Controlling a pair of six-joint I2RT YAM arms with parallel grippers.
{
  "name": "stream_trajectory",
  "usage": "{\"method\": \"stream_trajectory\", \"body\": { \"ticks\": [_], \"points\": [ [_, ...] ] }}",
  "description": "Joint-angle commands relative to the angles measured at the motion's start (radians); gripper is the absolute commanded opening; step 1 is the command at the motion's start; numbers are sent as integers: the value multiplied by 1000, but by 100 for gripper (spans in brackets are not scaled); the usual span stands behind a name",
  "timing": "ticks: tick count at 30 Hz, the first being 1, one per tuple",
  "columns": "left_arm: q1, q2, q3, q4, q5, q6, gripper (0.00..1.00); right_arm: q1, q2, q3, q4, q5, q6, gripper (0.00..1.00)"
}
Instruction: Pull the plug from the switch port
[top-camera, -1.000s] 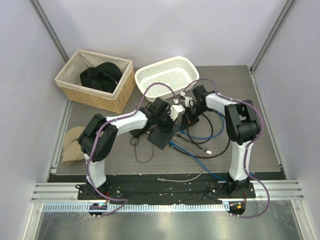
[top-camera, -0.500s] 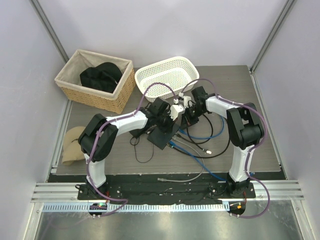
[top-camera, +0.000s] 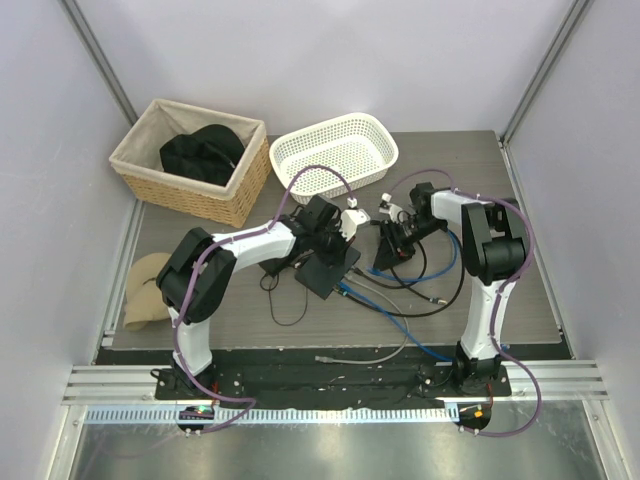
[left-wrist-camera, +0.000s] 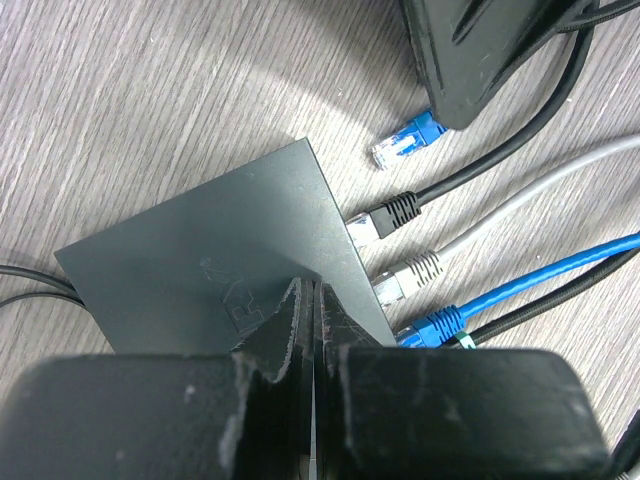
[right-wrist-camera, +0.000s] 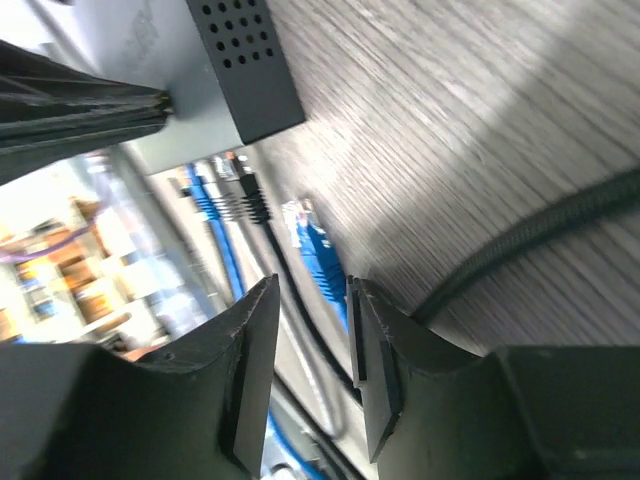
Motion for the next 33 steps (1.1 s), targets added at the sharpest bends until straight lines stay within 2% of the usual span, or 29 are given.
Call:
{"method": "stream_trajectory", "body": {
  "ticks": [1,3,9,16,25,28,29,31,33],
  "points": [
    [-4,33,-42,-104,-39,26,0,-5,101,39,-90,-55,-94,43],
    [-4,26,-47,-107,-45,35,0,-5,83,44,-97,-49,-127,44],
    [-4,24,-62,-101,-42,32,0,10,-21,27,-61,147,-213,47],
    [-4,35,-48,-101,-43,31,0,81,-138,-106,45,354,-353,47],
    [-4,41,-41,-96,-40,28,0,147,-167,-172,177,557,-362,43],
    [-4,41,-41,-98,-43,28,0,154,-161,-203,235,623,-359,37],
    [-4,39,-41,-96,-43,26,0,154,-153,-208,261,635,-352,29],
    [-3,41,-42,-98,-42,28,0,154,-145,-220,291,664,-338,20],
    [-4,44,-41,-96,-42,26,0,154,-145,-220,324,687,-303,5]
  ]
}}
